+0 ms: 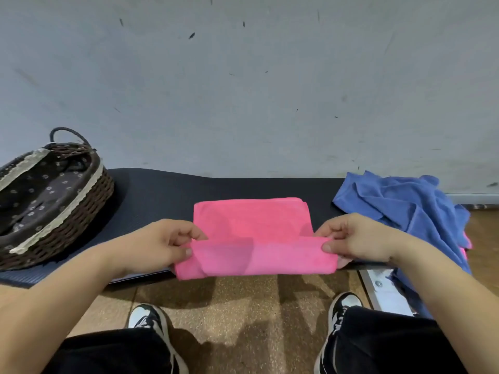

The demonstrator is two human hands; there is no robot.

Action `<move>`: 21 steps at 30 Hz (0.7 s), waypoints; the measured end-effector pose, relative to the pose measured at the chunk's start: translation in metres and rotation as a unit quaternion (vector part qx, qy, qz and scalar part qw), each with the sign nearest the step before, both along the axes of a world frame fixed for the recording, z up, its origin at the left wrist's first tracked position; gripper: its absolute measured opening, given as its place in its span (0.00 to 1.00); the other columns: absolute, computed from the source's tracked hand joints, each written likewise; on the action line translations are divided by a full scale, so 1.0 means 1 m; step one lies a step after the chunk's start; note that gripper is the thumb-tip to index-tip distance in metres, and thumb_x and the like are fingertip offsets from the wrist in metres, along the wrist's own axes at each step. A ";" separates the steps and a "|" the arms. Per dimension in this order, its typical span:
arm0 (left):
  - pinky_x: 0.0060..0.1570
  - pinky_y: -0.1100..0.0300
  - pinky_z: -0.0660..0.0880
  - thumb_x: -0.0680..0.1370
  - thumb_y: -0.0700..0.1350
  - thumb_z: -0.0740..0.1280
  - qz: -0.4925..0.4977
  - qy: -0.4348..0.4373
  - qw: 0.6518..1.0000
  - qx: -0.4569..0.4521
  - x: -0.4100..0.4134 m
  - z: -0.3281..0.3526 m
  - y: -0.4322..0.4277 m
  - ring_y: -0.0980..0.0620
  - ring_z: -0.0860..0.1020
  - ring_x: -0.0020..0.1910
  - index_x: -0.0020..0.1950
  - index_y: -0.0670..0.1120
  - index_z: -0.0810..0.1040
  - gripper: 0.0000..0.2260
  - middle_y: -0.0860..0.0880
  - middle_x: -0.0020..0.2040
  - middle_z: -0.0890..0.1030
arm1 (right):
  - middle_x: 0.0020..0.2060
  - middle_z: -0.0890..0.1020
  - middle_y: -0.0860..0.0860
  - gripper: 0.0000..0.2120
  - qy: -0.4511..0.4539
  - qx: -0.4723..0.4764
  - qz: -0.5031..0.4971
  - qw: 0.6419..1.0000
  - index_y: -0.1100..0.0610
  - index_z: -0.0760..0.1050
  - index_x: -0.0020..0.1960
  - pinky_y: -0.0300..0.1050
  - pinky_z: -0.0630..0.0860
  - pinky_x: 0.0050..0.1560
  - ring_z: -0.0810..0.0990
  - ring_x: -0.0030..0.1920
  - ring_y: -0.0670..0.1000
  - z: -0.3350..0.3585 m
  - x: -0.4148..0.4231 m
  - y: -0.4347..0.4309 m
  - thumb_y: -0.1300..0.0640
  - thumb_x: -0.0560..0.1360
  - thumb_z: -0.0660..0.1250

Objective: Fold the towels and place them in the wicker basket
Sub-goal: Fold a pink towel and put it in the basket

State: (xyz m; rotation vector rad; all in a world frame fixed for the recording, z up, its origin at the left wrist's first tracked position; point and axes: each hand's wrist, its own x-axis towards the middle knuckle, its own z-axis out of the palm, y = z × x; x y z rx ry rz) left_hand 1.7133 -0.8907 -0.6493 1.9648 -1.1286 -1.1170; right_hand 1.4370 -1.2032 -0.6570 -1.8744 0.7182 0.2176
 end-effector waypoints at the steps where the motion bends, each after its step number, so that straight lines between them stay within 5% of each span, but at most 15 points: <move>1: 0.61 0.38 0.76 0.82 0.33 0.64 0.013 0.003 1.000 -0.004 0.004 0.001 -0.002 0.37 0.82 0.57 0.60 0.50 0.82 0.15 0.45 0.54 0.87 | 0.44 0.86 0.61 0.06 -0.009 0.018 -0.020 1.000 0.62 0.83 0.53 0.46 0.83 0.41 0.86 0.41 0.57 0.000 0.004 -0.003 0.68 0.78 0.71; 6: 0.58 0.51 0.81 0.80 0.40 0.70 0.124 -0.109 0.986 -0.029 0.021 -0.004 -0.020 0.58 0.85 0.50 0.56 0.54 0.83 0.10 0.54 0.49 0.87 | 0.44 0.86 0.63 0.04 -0.073 0.003 -0.122 0.990 0.62 0.83 0.52 0.50 0.84 0.44 0.84 0.41 0.56 -0.002 0.033 -0.016 0.64 0.78 0.72; 12: 0.47 0.63 0.77 0.77 0.45 0.75 0.235 -0.194 0.951 -0.047 0.041 -0.018 -0.057 0.60 0.83 0.45 0.53 0.54 0.83 0.06 0.56 0.43 0.85 | 0.44 0.86 0.62 0.02 -0.131 -0.067 -0.218 0.965 0.60 0.83 0.48 0.59 0.82 0.47 0.82 0.40 0.56 -0.020 0.076 -0.033 0.61 0.78 0.72; 15: 0.42 0.68 0.72 0.78 0.45 0.74 0.249 -0.226 0.941 -0.036 0.052 -0.031 -0.074 0.62 0.80 0.45 0.52 0.53 0.83 0.05 0.57 0.44 0.83 | 0.43 0.86 0.59 0.03 -0.131 -0.103 -0.226 0.960 0.57 0.83 0.46 0.56 0.83 0.43 0.82 0.39 0.53 -0.034 0.092 -0.043 0.61 0.78 0.71; 21: 0.47 0.58 0.74 0.78 0.44 0.71 0.179 -0.307 0.934 0.026 0.063 -0.058 -0.090 0.53 0.79 0.47 0.57 0.49 0.82 0.08 0.53 0.49 0.80 | 0.35 0.81 0.44 0.04 -0.061 -0.241 -0.172 0.953 0.53 0.82 0.44 0.36 0.70 0.36 0.77 0.35 0.44 -0.065 0.107 -0.042 0.58 0.78 0.71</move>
